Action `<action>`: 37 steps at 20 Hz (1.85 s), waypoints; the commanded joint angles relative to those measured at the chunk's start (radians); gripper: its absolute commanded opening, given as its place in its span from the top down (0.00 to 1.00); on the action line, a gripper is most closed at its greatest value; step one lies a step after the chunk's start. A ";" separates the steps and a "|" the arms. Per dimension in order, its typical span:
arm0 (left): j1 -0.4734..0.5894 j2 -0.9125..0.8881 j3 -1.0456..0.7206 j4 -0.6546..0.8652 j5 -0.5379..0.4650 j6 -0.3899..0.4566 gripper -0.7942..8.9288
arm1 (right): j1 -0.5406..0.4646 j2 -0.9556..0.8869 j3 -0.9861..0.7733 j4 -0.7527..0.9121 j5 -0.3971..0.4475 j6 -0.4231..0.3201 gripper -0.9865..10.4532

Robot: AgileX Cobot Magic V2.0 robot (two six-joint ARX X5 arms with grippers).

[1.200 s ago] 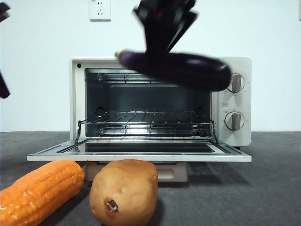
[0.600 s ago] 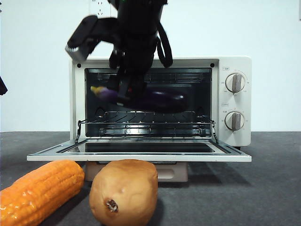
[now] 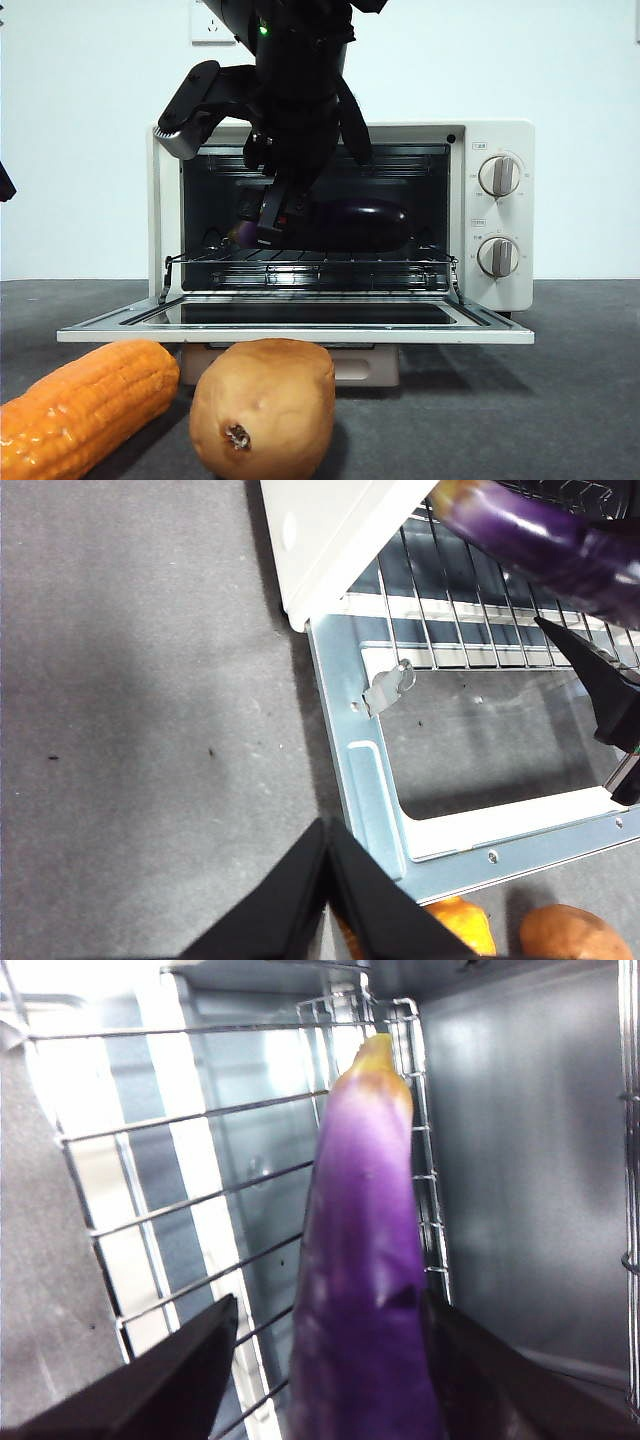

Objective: Take the eggplant from the table,put the eggplant in the oven

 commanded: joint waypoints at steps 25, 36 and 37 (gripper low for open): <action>-0.018 0.481 0.007 0.094 0.128 0.002 0.91 | 0.161 -0.515 0.022 -0.398 0.011 0.342 0.91; -0.040 0.623 0.007 0.139 0.318 0.026 0.91 | 0.161 -0.733 0.022 -0.414 0.011 0.372 0.91; -0.040 0.626 0.007 0.139 0.332 0.034 0.91 | 0.161 -0.743 0.022 -0.417 0.011 0.378 0.91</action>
